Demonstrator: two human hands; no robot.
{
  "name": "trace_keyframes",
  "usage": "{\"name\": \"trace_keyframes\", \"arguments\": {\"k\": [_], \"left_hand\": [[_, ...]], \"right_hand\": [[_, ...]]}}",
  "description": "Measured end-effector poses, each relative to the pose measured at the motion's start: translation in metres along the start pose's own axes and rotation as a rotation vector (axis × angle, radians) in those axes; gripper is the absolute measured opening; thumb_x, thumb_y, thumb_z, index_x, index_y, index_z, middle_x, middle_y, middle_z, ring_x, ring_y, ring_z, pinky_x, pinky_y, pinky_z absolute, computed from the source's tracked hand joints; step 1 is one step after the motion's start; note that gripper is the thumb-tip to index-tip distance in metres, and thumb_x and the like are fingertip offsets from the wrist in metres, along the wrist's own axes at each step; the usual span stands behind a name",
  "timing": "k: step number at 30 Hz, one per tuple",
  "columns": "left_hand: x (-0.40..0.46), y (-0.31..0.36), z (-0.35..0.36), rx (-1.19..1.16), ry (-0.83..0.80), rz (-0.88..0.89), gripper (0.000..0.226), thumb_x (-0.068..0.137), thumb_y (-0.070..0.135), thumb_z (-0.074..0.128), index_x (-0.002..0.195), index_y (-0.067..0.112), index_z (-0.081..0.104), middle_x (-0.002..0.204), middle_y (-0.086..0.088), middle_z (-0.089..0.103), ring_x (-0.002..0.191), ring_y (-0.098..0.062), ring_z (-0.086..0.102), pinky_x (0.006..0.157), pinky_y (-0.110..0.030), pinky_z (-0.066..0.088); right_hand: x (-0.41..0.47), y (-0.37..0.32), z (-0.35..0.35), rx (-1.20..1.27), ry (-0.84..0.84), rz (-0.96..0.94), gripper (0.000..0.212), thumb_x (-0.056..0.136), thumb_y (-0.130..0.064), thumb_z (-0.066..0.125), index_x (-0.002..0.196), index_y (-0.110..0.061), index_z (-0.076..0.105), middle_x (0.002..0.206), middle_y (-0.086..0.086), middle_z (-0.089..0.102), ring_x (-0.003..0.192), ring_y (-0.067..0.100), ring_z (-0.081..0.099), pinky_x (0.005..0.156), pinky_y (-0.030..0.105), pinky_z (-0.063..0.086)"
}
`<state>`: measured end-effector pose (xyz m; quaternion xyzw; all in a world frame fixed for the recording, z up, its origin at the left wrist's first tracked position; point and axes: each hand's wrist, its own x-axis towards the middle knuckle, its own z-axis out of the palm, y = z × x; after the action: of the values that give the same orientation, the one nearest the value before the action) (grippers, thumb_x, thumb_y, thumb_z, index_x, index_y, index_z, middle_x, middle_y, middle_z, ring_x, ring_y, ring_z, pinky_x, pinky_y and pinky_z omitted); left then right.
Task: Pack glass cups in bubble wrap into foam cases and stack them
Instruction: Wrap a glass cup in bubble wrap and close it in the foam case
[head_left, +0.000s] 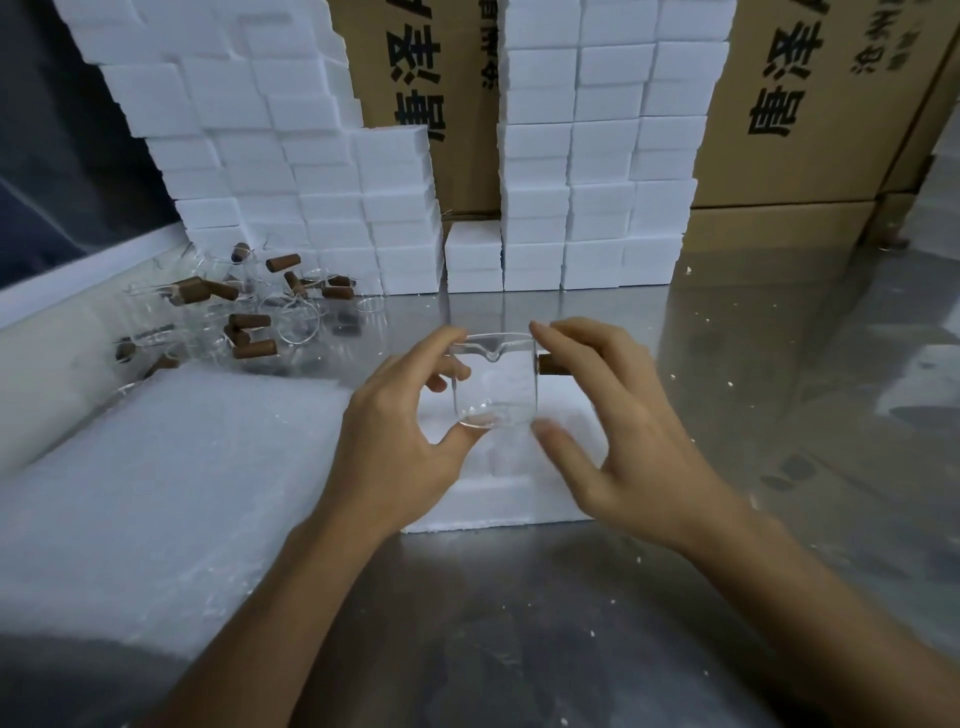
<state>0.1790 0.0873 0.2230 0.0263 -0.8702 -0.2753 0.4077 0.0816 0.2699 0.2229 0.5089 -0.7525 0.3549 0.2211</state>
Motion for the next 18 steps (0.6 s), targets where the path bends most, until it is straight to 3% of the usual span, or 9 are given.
{"name": "trace_keyframes", "arguments": {"k": [2,4,7,10,12,15,18], "left_hand": [[-0.001,0.0,0.001,0.009,-0.01,0.002,0.068,0.072,0.028,0.086,0.133,0.021,0.055,0.105,0.007,0.068,0.093,-0.012,0.062,0.081,-0.03,0.051],[-0.001,0.0,0.001,0.025,-0.011,0.013,0.07,0.072,0.029,0.086,0.134,0.021,0.055,0.107,0.005,0.069,0.092,-0.011,0.061,0.079,-0.029,0.052],[0.0,0.001,0.0,0.028,-0.026,0.02,0.079,0.073,0.029,0.085,0.142,0.024,0.047,0.113,0.006,0.068,0.094,-0.009,0.06,0.08,-0.026,0.053],[0.006,-0.001,-0.006,0.027,-0.091,-0.124,0.092,0.076,0.029,0.084,0.149,0.041,0.029,0.112,0.019,0.062,0.097,-0.004,0.057,0.081,-0.017,0.046],[0.007,-0.008,-0.014,0.13,-0.028,-0.217,0.073,0.08,0.025,0.081,0.141,0.034,0.043,0.105,0.015,0.059,0.088,-0.006,0.056,0.074,-0.019,0.046],[0.01,-0.021,-0.032,0.377,0.176,-0.426,0.026,0.088,0.018,0.07,0.113,0.021,0.064,0.097,0.0,0.068,0.081,-0.019,0.06,0.068,-0.027,0.041],[0.012,-0.031,-0.045,0.597,0.201,-0.635,0.015,0.09,0.023,0.067,0.104,0.017,0.068,0.105,-0.013,0.07,0.094,-0.037,0.062,0.071,-0.034,0.036]], "right_hand": [[0.001,0.0,0.002,-0.101,-0.02,-0.03,0.074,0.085,-0.04,0.068,0.149,-0.019,0.039,0.144,-0.001,0.044,0.127,0.02,0.047,0.105,0.038,0.037],[0.006,-0.001,0.004,-0.152,0.037,-0.029,0.071,0.084,-0.045,0.07,0.145,-0.019,0.045,0.139,-0.001,0.05,0.124,0.019,0.048,0.101,0.038,0.038],[0.01,-0.002,0.005,-0.161,0.108,-0.038,0.062,0.084,-0.041,0.072,0.137,-0.016,0.052,0.131,0.001,0.057,0.115,0.02,0.054,0.094,0.038,0.041],[0.006,-0.001,0.003,-0.097,0.144,-0.014,0.06,0.082,-0.035,0.076,0.134,-0.018,0.052,0.13,-0.001,0.055,0.11,0.017,0.058,0.092,0.044,0.044],[0.002,0.001,0.001,-0.058,0.16,0.015,0.062,0.08,-0.032,0.081,0.133,-0.018,0.052,0.129,-0.003,0.055,0.109,0.011,0.057,0.091,0.049,0.046],[-0.003,0.001,-0.004,0.027,0.202,0.06,0.062,0.077,-0.026,0.084,0.13,-0.014,0.055,0.124,-0.004,0.055,0.106,0.008,0.056,0.091,0.05,0.05],[-0.005,-0.003,-0.004,0.104,0.243,0.113,0.061,0.075,-0.022,0.085,0.127,-0.011,0.055,0.121,-0.001,0.056,0.103,0.007,0.058,0.095,0.037,0.051]]}}
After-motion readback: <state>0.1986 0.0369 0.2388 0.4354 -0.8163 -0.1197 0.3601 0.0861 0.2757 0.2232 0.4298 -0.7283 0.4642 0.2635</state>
